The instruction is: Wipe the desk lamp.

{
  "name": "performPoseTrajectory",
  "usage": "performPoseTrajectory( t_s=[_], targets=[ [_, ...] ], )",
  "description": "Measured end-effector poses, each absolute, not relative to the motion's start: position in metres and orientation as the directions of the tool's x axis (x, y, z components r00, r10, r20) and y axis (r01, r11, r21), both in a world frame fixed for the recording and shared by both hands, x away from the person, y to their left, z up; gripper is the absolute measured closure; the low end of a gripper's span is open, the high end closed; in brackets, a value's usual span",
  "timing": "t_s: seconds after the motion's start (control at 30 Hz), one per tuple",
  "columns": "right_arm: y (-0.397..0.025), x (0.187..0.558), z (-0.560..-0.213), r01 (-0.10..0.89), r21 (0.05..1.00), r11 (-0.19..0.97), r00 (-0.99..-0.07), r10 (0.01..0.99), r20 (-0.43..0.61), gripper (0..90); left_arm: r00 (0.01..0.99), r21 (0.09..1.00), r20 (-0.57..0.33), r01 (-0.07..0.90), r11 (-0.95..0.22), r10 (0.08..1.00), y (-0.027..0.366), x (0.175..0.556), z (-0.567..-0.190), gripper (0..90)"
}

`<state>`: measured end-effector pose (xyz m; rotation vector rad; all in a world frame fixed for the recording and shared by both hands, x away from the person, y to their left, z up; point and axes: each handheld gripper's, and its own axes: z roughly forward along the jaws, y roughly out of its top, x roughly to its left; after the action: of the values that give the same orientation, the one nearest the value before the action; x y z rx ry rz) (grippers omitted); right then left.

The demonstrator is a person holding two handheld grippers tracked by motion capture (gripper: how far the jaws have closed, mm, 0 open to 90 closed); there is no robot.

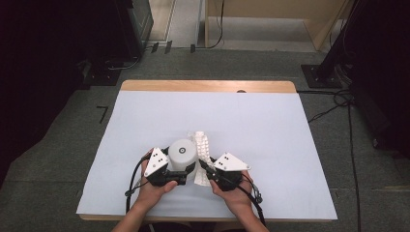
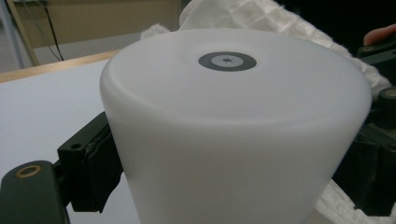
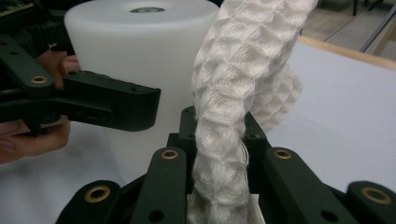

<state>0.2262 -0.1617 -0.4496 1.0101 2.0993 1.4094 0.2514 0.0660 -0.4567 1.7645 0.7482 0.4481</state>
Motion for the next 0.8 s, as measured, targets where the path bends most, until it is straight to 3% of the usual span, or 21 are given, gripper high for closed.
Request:
performPoseTrajectory(
  t_s=[0.3,0.57,0.8],
  targets=[
    [-0.150,0.228,-0.471,0.374,0.881,0.289,-0.668,0.743,0.040,76.9,0.697,0.958,-0.101,0.261,-0.120,0.710,0.079,0.254,-0.449,8.8],
    [-0.160,0.226,-0.455,0.332,0.913,0.239,-0.643,0.765,0.033,77.0,0.725,0.944,-0.050,0.258,-0.204,0.687,0.062,0.251,-0.461,8.7],
    [-0.159,0.228,-0.462,0.345,0.904,0.252,-0.656,0.754,0.040,76.9,0.693,0.952,-0.085,0.269,-0.147,0.716,0.067,0.252,-0.456,8.7]
  ],
)
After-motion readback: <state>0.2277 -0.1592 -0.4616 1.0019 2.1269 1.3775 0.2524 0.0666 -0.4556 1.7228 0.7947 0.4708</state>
